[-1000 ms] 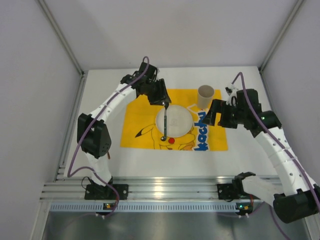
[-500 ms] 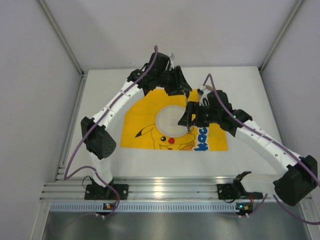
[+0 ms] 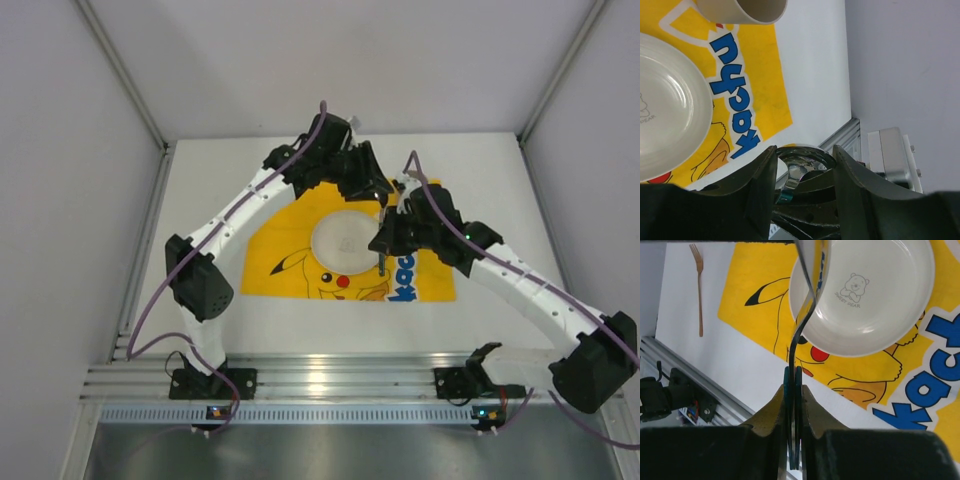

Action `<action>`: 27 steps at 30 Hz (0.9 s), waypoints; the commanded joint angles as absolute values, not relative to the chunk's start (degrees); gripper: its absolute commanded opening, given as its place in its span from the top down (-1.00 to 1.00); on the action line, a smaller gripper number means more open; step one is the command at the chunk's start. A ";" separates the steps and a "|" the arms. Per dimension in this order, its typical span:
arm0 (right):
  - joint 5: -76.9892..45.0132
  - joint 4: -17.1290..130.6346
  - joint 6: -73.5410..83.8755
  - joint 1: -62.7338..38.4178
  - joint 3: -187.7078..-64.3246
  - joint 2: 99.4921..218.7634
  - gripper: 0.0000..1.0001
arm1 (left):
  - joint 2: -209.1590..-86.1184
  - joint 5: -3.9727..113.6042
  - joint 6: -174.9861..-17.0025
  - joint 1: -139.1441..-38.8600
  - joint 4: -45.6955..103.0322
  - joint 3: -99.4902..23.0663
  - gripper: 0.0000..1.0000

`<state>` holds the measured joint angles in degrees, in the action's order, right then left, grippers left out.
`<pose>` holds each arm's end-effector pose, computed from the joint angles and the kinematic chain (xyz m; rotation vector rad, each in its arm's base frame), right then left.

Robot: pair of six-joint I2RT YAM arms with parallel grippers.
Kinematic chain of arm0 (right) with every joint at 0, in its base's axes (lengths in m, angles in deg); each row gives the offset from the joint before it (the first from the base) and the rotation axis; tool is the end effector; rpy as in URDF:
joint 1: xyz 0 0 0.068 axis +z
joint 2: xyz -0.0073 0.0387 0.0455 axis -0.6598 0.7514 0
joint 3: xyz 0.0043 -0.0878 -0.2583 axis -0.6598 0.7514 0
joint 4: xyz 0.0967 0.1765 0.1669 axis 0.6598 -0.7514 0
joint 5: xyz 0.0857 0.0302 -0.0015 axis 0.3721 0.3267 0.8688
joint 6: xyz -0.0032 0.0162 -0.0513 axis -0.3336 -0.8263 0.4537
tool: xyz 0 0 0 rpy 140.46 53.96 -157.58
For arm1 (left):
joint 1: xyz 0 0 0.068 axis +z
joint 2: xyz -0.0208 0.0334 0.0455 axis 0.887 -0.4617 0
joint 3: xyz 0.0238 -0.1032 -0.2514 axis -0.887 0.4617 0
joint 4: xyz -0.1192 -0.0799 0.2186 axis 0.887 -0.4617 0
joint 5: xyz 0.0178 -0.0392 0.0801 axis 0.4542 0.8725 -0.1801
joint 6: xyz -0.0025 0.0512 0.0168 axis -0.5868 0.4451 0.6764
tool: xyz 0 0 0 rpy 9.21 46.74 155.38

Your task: Set the dinner table for one person

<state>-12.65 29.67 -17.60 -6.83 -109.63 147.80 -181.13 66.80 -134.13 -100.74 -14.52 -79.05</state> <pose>0.2156 0.1562 0.3082 -0.2094 2.3430 0.7966 0.3313 -0.2767 0.3760 -0.0280 2.4628 -1.1648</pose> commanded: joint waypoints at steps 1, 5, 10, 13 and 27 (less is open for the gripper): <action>-16.95 28.17 -18.95 -7.10 -109.01 140.64 1.00 | -178.31 65.54 -134.34 -100.12 -15.00 -78.90 0.26; -16.86 26.50 -20.88 -8.06 -102.26 136.33 1.00 | -178.06 63.26 -130.22 -97.93 -18.08 -77.93 -0.96; -15.72 26.84 -22.03 -11.40 -94.25 138.51 1.00 | -171.40 57.91 -125.04 -89.68 -22.90 -70.73 -0.97; -15.10 30.36 -20.89 -13.24 -91.52 142.63 1.00 | -167.52 55.71 -121.61 -83.35 -24.05 -64.50 -0.96; -14.22 36.34 -17.20 -17.64 -103.20 164.69 1.00 | -150.99 47.69 -106.56 -64.44 -27.58 -38.39 -0.96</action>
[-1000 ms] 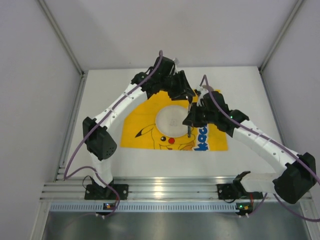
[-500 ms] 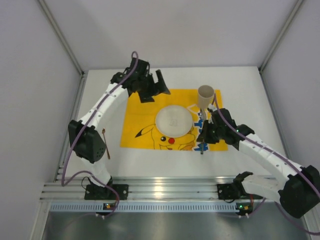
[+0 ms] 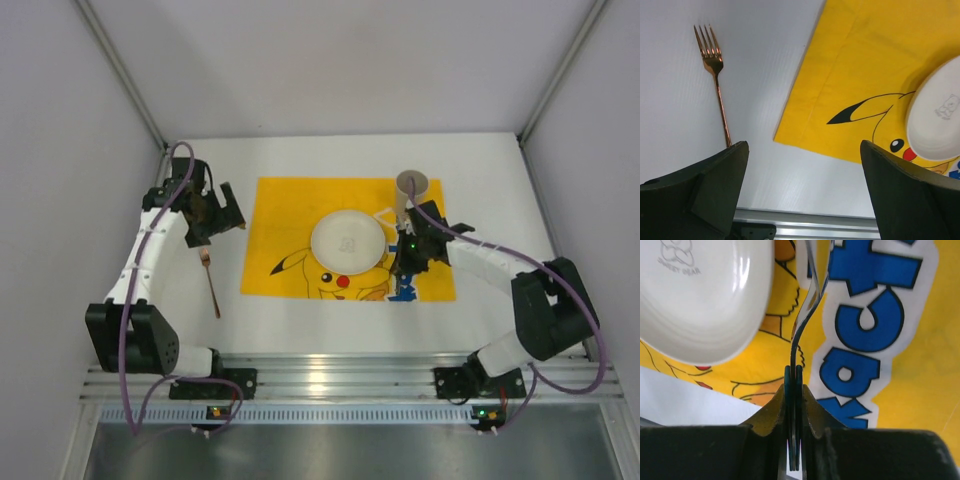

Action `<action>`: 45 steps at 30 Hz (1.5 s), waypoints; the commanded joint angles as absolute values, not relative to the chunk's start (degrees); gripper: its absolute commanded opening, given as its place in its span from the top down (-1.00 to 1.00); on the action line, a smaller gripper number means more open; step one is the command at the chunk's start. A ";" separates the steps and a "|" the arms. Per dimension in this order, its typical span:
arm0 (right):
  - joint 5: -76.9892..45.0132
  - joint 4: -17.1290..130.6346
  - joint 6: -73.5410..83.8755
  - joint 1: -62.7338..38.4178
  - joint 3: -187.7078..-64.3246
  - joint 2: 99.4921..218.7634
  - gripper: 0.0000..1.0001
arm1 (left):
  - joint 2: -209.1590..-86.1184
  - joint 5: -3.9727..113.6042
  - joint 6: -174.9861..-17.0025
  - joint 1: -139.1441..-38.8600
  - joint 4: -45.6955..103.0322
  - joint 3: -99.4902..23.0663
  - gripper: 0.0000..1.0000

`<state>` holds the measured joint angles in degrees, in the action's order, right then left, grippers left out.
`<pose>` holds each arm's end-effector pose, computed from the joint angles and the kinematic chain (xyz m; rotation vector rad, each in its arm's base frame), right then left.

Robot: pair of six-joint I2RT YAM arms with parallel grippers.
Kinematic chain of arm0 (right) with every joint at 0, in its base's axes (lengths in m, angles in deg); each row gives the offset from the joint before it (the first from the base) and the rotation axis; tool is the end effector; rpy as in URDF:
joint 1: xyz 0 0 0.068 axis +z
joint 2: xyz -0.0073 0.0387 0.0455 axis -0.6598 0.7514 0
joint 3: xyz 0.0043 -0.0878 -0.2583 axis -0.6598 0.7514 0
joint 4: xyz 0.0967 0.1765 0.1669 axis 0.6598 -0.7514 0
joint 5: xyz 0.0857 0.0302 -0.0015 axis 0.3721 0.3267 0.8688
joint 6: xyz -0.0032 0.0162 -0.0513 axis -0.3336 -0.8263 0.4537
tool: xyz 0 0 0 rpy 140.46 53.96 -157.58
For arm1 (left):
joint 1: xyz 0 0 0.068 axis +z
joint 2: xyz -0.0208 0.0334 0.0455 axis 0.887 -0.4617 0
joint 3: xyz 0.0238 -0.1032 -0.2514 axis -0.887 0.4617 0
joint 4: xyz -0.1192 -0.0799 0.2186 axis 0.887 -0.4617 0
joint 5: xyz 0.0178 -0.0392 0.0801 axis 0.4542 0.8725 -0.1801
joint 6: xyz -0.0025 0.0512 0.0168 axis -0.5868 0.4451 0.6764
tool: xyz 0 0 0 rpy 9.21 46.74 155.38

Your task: Set the dinner table for one person

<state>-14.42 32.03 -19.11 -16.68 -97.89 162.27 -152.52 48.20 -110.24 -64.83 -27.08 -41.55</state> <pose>0.2494 0.1206 0.1814 0.1002 2.7371 0.5135 0.2818 -0.0124 0.3197 -0.5202 2.5531 -0.2153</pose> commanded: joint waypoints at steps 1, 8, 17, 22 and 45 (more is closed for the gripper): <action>-14.31 36.26 -17.02 -17.90 -103.99 165.49 1.00 | -150.72 47.96 -106.74 -64.35 -26.71 -37.85 -0.96; -17.21 33.80 -16.32 -18.61 -106.90 169.54 0.98 | -151.33 48.66 -106.74 -64.26 -26.17 -37.41 -0.96; -23.19 30.28 -16.50 -18.61 -104.88 166.64 -0.22 | -153.44 48.23 -106.83 -64.26 -24.68 -36.36 -0.96; -23.45 28.35 -16.32 -18.52 -104.87 163.83 -0.21 | -154.23 41.29 -106.74 -63.74 -24.33 -33.37 -0.96; -27.23 15.69 -14.21 -18.70 -104.70 149.77 -0.20 | -169.78 39.17 -100.15 -55.56 -14.23 -23.26 -0.72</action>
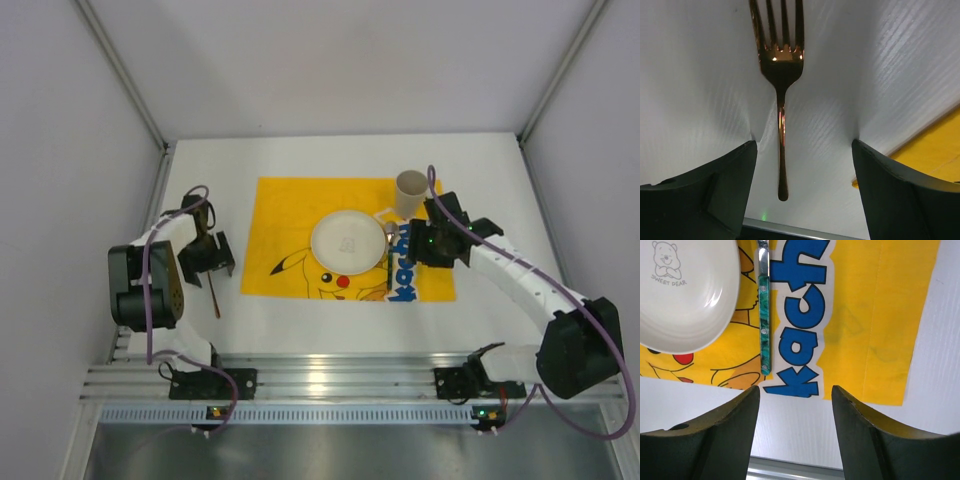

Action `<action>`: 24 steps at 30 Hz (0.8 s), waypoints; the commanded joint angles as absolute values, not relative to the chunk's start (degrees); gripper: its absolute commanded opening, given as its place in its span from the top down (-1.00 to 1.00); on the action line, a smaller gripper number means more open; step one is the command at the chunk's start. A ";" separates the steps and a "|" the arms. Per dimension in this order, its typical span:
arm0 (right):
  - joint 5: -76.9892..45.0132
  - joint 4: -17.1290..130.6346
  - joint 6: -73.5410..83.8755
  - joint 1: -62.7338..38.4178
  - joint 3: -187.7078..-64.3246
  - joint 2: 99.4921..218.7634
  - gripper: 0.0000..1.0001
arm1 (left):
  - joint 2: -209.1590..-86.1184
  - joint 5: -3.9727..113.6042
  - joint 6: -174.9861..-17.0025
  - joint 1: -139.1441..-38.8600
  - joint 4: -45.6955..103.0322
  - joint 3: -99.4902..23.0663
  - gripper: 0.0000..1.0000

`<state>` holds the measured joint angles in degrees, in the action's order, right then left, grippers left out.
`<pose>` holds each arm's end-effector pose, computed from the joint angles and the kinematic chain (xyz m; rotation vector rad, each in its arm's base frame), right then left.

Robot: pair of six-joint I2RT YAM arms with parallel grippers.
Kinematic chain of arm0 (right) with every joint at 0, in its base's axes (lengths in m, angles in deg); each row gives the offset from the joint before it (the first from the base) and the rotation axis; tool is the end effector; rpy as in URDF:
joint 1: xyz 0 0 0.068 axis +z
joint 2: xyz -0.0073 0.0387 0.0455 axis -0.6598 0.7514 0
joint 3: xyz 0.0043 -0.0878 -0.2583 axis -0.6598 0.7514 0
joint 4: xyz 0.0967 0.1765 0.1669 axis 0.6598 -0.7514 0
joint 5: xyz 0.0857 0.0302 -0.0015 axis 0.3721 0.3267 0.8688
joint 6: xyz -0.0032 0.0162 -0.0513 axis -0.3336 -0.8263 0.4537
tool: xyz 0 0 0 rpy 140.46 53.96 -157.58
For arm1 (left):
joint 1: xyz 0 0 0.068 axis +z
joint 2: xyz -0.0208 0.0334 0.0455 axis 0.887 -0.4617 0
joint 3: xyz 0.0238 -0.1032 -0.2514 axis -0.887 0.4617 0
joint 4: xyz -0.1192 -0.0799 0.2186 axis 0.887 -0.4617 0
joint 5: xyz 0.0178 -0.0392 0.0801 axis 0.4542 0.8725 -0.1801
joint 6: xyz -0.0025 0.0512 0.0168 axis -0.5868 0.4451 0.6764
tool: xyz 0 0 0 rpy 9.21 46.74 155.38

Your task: Set the dinner table for one person

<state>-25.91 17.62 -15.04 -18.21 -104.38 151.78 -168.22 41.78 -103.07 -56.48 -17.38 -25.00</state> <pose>0.2329 0.0978 0.2463 0.1050 2.6286 0.2565 0.2945 0.0341 0.1682 -0.6452 2.9036 0.0976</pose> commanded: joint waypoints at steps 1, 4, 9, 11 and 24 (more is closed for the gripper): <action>-27.32 15.08 -14.12 -18.78 -104.87 149.77 -0.19 | -172.14 41.43 -99.71 -54.43 -14.91 -24.22 -0.61; -27.41 14.28 -13.60 -19.13 -105.40 149.85 -0.19 | -175.05 42.86 -98.30 -51.87 -13.35 -25.54 -0.51; -28.02 12.53 -12.28 -20.28 -107.07 150.55 -0.20 | -180.15 45.76 -97.07 -49.93 -10.35 -25.98 0.30; -28.11 11.65 -11.66 -21.06 -107.95 150.91 -0.20 | -182.27 45.33 -97.33 -49.85 -8.86 -25.28 0.64; -28.20 7.43 -8.41 -25.11 -116.12 153.98 -0.20 | -173.50 44.79 -96.81 -50.11 -11.23 -30.99 1.00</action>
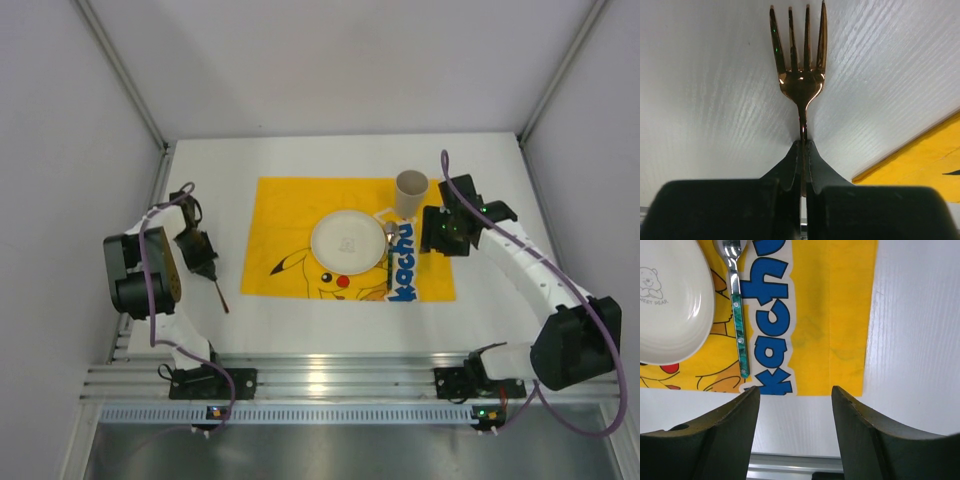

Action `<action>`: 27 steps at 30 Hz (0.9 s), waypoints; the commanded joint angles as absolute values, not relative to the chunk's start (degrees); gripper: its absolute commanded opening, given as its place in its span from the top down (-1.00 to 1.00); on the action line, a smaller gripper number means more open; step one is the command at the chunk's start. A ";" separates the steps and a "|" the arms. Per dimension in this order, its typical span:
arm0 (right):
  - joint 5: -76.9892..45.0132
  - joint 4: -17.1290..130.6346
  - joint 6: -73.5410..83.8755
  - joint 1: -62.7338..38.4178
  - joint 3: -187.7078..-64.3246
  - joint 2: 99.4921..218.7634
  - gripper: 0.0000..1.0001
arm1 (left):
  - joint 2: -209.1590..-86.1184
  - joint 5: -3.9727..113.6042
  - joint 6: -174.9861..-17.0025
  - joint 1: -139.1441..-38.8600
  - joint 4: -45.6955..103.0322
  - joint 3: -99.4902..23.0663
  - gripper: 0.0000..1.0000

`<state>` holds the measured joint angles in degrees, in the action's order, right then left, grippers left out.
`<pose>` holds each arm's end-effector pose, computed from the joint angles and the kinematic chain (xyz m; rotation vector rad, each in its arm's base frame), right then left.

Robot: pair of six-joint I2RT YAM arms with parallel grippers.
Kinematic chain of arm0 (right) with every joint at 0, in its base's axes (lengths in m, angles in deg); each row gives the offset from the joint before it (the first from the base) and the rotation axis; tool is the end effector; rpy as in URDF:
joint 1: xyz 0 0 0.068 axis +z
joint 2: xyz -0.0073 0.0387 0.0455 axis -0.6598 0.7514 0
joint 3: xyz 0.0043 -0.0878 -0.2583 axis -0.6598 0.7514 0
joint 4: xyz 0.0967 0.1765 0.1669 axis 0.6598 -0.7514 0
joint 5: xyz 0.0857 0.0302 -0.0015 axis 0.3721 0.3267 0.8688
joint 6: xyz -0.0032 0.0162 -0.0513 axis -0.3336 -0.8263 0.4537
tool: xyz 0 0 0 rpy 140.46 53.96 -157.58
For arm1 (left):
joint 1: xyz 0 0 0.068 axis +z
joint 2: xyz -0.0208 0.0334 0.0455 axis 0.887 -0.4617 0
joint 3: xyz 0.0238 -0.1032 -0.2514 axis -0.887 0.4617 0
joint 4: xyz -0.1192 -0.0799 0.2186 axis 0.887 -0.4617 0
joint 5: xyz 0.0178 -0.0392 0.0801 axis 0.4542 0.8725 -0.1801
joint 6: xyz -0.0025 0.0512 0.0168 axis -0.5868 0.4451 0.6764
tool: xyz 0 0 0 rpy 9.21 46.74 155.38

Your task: Set the dinner table for one person

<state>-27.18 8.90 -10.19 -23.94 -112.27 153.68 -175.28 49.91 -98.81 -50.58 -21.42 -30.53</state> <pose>0.2468 0.0748 0.2725 0.1325 2.6575 0.1450 0.3089 0.0631 0.1555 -0.6988 3.0009 -0.0920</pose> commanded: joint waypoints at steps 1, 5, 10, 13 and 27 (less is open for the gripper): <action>-28.29 7.08 -7.97 -25.29 -117.08 154.16 -0.20 | -172.70 45.32 -96.46 -50.98 -11.66 -33.43 1.00; -28.46 6.64 -7.53 -25.73 -118.50 155.56 -0.20 | -171.72 46.29 -95.05 -54.85 -13.94 -42.57 1.00; -28.29 6.72 -9.02 -25.82 -119.38 155.83 -0.19 | -176.55 51.64 -95.93 -62.32 -17.64 -57.50 1.00; -28.72 6.64 -9.90 -25.99 -119.03 155.57 -0.19 | -180.94 55.25 -93.65 -69.94 -18.26 -62.79 1.00; -31.10 4.88 -12.01 -27.66 -112.09 148.19 -0.20 | -192.82 57.81 -97.42 -82.01 -18.70 -62.29 1.00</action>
